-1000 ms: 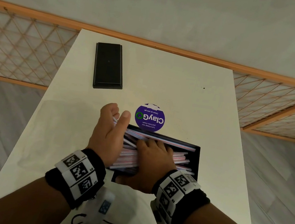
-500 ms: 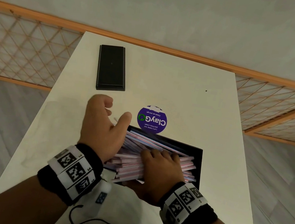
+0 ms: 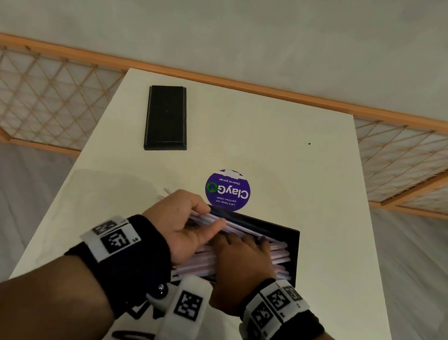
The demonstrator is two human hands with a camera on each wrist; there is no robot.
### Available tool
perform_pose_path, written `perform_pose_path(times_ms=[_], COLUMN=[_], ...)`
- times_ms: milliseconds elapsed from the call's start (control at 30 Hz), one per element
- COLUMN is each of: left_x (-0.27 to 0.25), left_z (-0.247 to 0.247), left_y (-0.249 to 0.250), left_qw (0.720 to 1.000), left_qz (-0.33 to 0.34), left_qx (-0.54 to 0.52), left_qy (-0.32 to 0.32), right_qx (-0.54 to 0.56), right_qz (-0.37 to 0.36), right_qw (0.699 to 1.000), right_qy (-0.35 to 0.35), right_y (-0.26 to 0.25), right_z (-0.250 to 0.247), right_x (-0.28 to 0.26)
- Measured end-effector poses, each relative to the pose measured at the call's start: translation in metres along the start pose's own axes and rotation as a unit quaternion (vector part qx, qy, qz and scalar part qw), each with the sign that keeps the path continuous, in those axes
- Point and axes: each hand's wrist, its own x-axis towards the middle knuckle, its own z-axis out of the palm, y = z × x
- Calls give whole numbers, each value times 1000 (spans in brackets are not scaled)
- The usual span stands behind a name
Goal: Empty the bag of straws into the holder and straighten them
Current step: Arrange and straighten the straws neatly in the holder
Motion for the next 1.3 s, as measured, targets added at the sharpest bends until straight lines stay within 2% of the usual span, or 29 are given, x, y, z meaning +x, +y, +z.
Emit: perform_pose_path(times_ms=[67,233,500,667,767,900,1033,1200,1300], left_x=[9,40,49,52,61,54,38,28,26], left_z=[8,21,32,32,30,28,26,21,18], left_y=[-3,-19,-22,-25,-26,-23,-17,-9,-8], left_qw=[1000,997,996,997,997,997,988,977,976], left_qz=[7,27,41,29,7,53,109,158,165], left_qx=[-8,63,25,-3,-64,1,64,95,105], left_qy=[7,25,80,65,44,48,86,103,99], right_qx=[-8,-9,19,35,39,52,50,121,148], right_qz=[1,6,-13,-25,-26,-30,-47,-67,-48], right_qw=[1000,1000,999,999,999,997,993,975,968], right_qy=[-8,-4,25,19,24,54,97,175,196], right_y=[0,5,14,18,18,20,25,28,31], right_z=[0,7,14,8,7,5,6,5,2], right_x=[3,12,11,4,2,-1,-6,-9,-7])
